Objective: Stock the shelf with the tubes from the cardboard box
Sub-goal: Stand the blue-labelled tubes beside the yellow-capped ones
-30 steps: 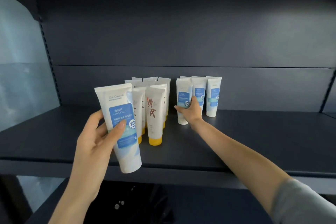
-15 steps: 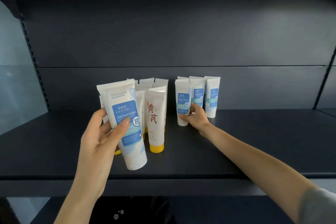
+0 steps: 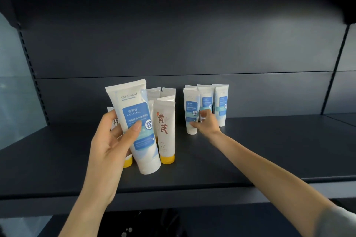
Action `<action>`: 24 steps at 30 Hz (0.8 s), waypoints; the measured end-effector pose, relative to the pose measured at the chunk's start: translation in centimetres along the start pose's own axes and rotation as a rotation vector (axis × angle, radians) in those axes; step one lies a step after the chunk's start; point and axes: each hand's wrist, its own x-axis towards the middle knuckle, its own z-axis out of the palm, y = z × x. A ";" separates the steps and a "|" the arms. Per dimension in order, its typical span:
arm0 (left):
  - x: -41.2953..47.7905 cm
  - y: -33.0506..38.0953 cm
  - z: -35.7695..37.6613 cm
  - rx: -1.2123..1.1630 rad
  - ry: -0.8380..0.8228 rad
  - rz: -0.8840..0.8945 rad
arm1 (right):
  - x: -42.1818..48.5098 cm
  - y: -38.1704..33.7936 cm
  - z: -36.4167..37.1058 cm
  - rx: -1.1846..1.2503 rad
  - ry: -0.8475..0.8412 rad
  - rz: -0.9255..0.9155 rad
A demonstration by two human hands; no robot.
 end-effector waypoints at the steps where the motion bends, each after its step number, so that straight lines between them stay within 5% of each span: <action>1: 0.2 0.1 0.4 -0.017 -0.012 0.004 | -0.5 -0.5 -0.4 0.034 0.012 -0.003; 7: 0.9 0.5 3.5 -0.113 -0.123 0.026 | -7.9 -5.3 -4.4 0.334 -0.041 -0.177; 13: 1.0 0.8 6.4 -0.085 -0.214 0.104 | -15.1 -6.4 -6.9 0.423 -0.402 -0.373; 24: 1.0 0.0 7.8 0.090 -0.325 0.179 | -16.3 -5.3 -7.6 0.406 -0.249 -0.395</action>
